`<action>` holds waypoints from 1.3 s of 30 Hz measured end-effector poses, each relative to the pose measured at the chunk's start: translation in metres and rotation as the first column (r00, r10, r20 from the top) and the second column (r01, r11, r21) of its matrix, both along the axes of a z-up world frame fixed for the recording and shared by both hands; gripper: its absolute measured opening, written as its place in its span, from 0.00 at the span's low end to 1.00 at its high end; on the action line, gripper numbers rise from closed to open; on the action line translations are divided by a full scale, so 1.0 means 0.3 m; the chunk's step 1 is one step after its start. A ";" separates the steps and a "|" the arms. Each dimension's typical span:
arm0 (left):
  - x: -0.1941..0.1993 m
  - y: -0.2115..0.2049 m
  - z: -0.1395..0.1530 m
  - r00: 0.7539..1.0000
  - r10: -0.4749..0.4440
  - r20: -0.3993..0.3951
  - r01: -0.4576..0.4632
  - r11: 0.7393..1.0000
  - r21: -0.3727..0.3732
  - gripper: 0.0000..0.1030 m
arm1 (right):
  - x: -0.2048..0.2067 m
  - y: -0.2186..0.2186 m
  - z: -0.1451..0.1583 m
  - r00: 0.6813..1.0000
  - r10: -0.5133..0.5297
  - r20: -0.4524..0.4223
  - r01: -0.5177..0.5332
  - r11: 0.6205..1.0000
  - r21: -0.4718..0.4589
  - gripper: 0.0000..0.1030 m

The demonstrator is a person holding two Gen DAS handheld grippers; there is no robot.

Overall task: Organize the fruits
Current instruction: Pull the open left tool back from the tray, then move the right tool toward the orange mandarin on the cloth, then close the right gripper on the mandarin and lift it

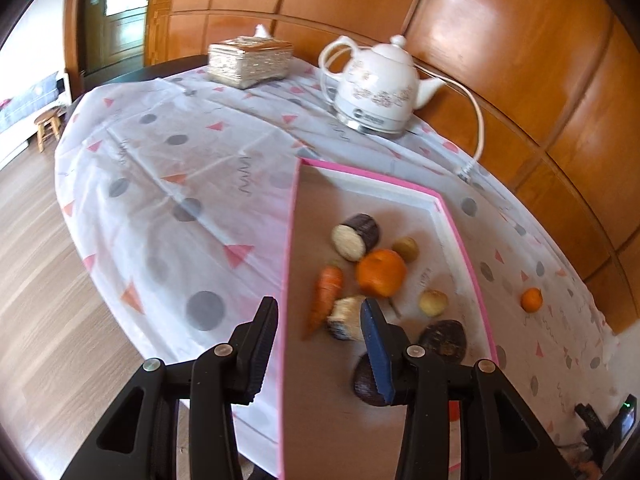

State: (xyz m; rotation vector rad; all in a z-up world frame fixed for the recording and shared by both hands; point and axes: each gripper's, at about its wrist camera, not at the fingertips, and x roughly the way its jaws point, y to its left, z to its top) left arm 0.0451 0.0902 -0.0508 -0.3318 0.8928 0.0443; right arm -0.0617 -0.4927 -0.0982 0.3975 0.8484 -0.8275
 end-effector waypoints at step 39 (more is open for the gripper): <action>-0.010 0.079 -0.069 0.995 0.076 -0.068 -0.076 0.997 0.003 0.44 | 0.640 0.750 0.061 0.600 0.800 -0.019 -0.795 0.598 0.100 0.38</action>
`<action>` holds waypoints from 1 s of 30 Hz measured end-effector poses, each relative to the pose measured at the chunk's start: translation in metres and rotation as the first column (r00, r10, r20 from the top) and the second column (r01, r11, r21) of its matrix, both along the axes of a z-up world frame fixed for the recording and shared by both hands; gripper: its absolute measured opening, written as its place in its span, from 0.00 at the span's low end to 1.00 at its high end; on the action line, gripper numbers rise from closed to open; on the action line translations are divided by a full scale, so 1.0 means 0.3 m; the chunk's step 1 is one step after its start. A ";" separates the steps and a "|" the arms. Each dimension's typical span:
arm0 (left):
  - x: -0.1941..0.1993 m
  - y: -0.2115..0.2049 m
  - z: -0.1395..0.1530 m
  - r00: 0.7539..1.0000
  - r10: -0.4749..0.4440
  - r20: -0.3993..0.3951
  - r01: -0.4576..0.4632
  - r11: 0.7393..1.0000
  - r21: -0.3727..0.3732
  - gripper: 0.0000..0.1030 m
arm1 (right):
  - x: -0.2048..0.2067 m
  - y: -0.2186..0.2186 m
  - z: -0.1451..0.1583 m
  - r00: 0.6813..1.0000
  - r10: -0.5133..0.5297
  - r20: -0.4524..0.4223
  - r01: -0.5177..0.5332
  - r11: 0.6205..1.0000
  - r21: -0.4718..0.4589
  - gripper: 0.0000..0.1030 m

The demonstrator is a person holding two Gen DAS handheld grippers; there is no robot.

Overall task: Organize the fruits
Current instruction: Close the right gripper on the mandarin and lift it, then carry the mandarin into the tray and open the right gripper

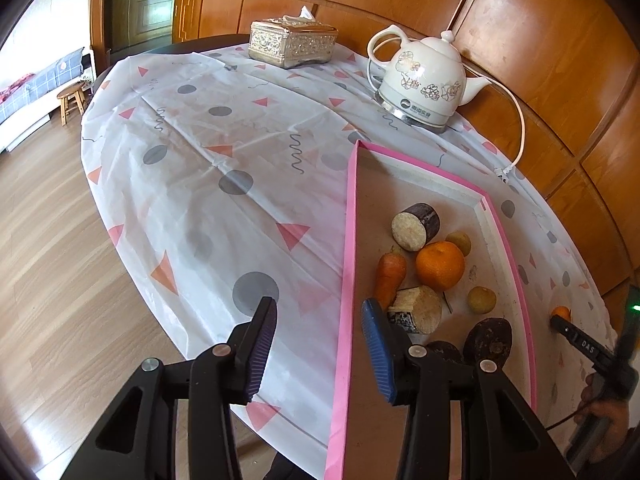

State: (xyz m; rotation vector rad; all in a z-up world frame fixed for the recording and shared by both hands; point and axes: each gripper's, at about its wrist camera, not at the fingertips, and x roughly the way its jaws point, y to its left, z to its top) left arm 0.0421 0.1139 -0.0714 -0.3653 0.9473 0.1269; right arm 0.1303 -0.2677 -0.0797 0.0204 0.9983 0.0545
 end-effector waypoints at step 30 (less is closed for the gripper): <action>-0.072 0.021 0.048 0.997 0.054 0.051 -0.053 0.999 -0.008 0.50 | -0.260 0.050 0.015 0.999 0.016 0.033 -0.019 0.996 0.088 0.38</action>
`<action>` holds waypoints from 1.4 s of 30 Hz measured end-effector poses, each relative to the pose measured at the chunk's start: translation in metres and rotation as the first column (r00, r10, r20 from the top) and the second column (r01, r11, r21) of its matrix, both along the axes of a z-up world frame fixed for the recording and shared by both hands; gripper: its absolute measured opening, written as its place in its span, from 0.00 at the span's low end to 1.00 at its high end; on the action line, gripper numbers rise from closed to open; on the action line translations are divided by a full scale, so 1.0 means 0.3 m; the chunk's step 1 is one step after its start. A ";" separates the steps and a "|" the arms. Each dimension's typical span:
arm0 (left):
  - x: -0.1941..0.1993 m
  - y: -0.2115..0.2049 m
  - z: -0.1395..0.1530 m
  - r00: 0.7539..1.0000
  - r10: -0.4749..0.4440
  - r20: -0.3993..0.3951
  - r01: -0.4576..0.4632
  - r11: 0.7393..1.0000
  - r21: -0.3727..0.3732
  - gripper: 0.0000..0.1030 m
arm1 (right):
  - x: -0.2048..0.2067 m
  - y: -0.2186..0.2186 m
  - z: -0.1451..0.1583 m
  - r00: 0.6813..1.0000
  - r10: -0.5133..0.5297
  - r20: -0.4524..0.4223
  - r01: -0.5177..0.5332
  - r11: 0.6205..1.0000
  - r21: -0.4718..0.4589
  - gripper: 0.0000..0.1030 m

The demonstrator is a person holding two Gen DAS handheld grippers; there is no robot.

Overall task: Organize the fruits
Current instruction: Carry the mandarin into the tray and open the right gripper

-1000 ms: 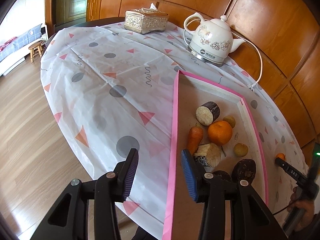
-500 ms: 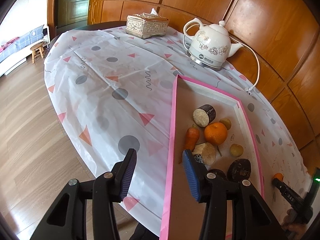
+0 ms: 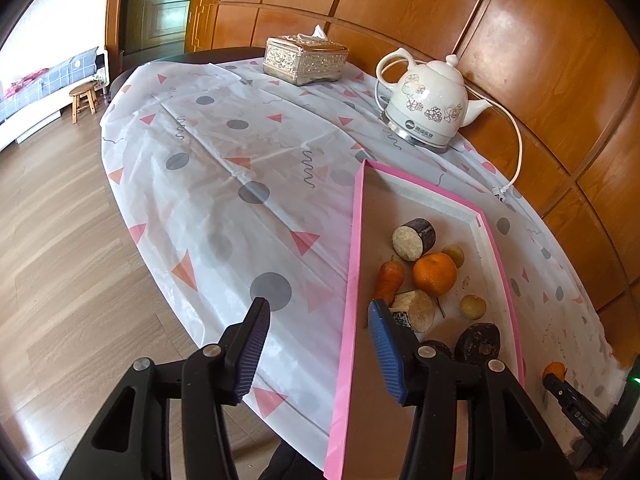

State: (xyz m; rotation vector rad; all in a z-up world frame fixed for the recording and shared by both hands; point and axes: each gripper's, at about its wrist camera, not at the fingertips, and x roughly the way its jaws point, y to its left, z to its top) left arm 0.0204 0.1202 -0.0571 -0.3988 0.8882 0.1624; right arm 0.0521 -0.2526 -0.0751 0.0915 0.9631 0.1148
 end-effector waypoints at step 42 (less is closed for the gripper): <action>0.005 0.015 -0.015 1.000 0.005 -0.001 -0.005 1.000 0.000 0.51 | -0.082 0.645 0.011 0.829 0.556 -0.062 -0.560 0.826 -0.063 0.47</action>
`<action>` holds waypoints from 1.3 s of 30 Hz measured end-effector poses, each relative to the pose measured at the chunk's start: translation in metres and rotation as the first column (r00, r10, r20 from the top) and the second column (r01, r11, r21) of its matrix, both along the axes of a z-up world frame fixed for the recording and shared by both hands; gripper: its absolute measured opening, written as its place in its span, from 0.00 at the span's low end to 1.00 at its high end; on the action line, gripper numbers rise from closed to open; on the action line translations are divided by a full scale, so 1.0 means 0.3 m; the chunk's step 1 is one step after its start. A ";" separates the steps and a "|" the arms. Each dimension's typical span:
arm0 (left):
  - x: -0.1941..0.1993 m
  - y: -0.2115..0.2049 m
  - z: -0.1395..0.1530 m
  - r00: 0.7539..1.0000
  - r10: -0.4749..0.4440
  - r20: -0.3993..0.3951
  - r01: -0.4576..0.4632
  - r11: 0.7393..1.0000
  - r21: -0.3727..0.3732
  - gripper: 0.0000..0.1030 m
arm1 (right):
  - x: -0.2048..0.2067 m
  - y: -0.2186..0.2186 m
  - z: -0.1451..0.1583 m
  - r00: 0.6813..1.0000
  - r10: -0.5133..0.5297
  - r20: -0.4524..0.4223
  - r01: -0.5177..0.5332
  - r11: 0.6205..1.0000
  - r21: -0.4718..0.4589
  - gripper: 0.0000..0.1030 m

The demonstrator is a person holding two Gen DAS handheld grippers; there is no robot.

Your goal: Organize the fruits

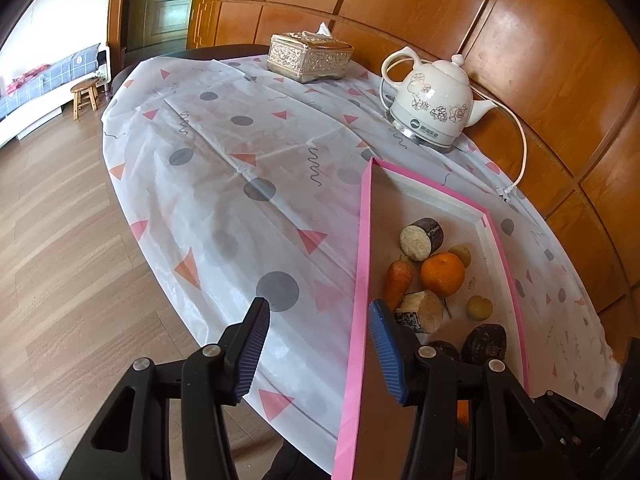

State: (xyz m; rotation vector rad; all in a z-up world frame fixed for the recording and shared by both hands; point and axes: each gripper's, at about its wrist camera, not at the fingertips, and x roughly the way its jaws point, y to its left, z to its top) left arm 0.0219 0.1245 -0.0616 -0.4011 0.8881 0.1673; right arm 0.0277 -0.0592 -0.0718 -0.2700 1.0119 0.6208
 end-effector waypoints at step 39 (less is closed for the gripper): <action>-0.122 -0.227 0.209 0.960 -0.167 0.224 0.119 0.970 0.212 1.00 | -0.059 -0.255 0.134 0.865 -0.451 0.221 0.435 0.892 0.122 0.63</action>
